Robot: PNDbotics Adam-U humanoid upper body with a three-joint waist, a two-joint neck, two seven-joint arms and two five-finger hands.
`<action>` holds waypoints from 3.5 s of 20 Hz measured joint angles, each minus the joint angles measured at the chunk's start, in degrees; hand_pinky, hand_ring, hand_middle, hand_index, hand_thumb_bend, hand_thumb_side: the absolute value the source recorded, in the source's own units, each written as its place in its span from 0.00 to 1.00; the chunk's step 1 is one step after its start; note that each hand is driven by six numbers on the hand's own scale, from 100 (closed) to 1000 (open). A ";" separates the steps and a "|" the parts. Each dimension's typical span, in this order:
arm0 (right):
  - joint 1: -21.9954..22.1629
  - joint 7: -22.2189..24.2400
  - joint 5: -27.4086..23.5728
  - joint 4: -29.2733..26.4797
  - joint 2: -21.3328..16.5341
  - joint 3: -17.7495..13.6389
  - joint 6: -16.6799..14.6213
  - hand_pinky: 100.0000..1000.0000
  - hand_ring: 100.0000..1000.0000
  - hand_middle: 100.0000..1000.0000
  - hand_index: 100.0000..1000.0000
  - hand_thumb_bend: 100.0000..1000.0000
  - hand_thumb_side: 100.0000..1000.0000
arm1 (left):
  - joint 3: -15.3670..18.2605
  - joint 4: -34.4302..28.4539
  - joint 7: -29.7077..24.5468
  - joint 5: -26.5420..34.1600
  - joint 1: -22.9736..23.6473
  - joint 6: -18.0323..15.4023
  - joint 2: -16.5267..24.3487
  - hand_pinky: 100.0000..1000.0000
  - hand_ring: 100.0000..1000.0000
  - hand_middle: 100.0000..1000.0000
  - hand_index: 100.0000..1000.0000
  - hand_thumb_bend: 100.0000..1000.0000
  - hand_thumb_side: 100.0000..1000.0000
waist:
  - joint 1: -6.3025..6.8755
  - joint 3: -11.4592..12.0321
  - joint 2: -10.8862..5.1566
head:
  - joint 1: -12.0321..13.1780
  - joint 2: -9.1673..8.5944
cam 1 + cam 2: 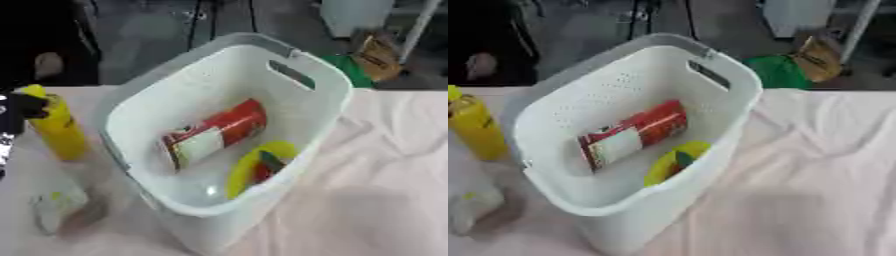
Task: Pick up objects on the table and place them in the box.
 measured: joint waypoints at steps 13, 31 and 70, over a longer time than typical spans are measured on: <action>-0.15 -2.42 -0.47 0.00 -0.02 -0.02 -1.28 0.71 0.51 0.51 0.72 0.00 0.83 | -3.05 0.00 -14.43 -16.74 5.21 6.13 14.06 0.81 0.84 0.86 0.97 0.24 1.00 | 0.05 1.13 -2.12 | 3.31 -0.08; -0.12 -2.39 -1.02 0.00 0.00 0.01 -1.27 0.70 0.51 0.51 0.71 0.00 0.83 | -7.90 0.00 -39.46 -27.38 5.52 16.69 19.03 0.78 0.84 0.88 0.98 0.55 1.00 | 0.32 1.08 -2.71 | 4.02 -0.08; -0.17 -2.29 -2.17 0.00 1.01 0.53 -2.22 0.70 0.50 0.50 0.71 0.00 0.83 | -8.73 2.57 -43.62 -39.44 4.94 25.68 19.09 0.79 0.89 0.89 0.98 0.68 0.91 | -0.36 -0.40 -1.95 | 5.04 -0.71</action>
